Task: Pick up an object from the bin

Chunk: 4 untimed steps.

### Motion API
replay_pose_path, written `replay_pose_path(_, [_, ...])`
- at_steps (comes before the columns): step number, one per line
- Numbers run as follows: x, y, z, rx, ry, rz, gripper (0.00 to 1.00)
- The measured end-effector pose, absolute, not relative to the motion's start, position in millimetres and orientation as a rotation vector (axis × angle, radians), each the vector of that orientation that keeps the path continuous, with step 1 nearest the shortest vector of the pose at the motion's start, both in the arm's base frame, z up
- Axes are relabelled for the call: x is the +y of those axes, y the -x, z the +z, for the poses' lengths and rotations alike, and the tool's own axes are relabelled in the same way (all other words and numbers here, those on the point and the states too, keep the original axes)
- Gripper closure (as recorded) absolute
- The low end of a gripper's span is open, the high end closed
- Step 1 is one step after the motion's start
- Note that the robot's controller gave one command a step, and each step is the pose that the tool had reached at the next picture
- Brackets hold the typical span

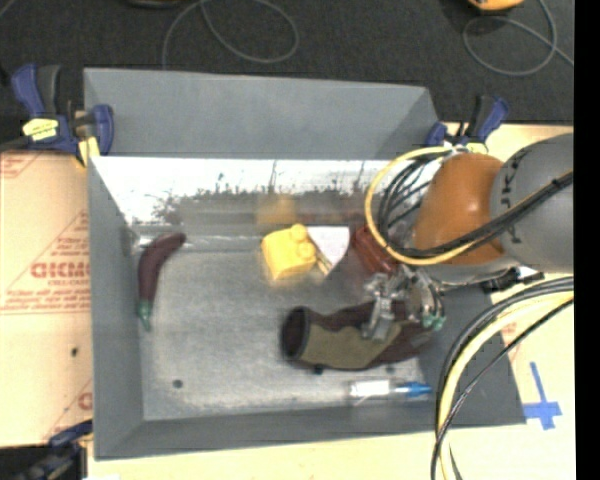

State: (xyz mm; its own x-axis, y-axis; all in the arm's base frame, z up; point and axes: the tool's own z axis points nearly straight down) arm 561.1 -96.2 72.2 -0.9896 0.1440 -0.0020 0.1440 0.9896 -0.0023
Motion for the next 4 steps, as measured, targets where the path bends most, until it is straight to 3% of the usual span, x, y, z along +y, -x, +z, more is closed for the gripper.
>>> replay_pose_path(4, [-96.2,-561.1,72.2,3.132,-0.221,-0.004,1.0])
